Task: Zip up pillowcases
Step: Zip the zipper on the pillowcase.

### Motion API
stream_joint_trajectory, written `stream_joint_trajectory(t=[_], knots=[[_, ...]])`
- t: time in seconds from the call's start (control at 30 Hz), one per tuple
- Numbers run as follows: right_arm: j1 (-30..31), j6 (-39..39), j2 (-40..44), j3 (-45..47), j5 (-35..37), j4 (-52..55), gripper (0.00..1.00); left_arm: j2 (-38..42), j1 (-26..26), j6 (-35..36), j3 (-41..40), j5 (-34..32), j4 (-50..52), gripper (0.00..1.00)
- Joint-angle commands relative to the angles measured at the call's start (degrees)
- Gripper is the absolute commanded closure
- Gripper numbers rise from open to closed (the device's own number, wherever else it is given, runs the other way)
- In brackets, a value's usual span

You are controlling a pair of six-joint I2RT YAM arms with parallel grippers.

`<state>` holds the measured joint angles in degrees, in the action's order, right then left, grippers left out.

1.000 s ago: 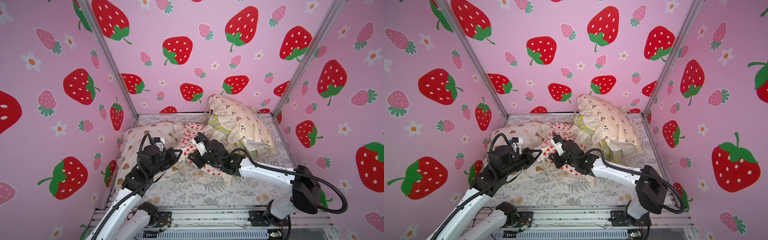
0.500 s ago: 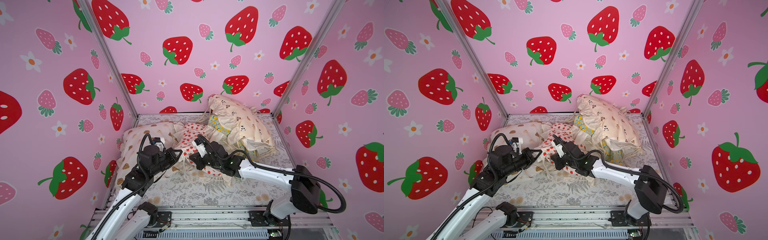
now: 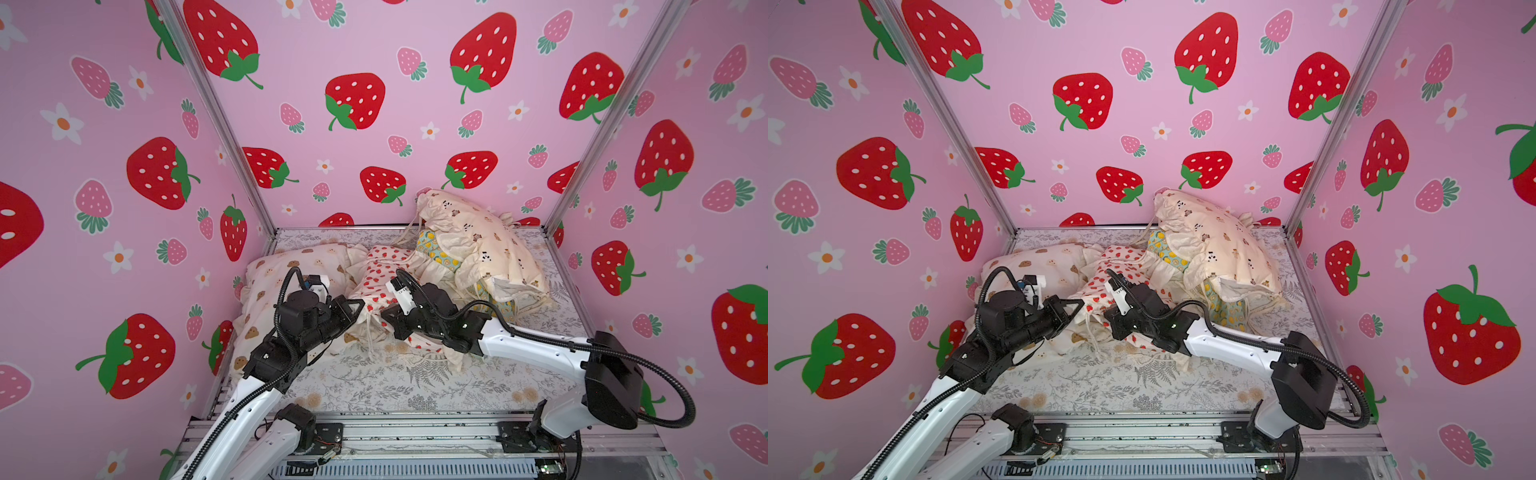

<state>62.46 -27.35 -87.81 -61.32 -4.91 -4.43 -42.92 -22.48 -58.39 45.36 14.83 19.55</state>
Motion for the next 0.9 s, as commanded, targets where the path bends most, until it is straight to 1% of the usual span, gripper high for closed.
stream_joint_trajectory(t=[0.0,0.27,0.43,0.57,0.7,0.87], knots=[[-0.23,-1.55,2.66,0.89,1.82,2.72,1.0,1.68,0.33,0.0,2.6,-1.69,-0.9,1.0],[-0.32,-5.84,3.89,-1.67,2.29,10.04,1.0,1.05,0.81,1.52,6.68,-2.43,0.15,1.0],[-0.32,-9.16,4.4,-4.13,3.09,15.83,1.0,0.55,2.05,3.1,10.69,-2.89,1.36,1.0],[-0.35,-11.35,5.56,-4.75,3.4,17.71,1.0,-0.12,3.38,4.3,13.34,-2.88,2.98,1.0],[-0.33,-13.3,6.54,-6.34,4.76,22.2,1.0,-0.14,5.59,5.22,14.5,-2.98,3.84,1.0],[-0.34,-14.99,7.3,-7.41,2.64,25.84,1.0,-0.76,9.97,5.62,15.63,-1.45,4.91,1.0]])
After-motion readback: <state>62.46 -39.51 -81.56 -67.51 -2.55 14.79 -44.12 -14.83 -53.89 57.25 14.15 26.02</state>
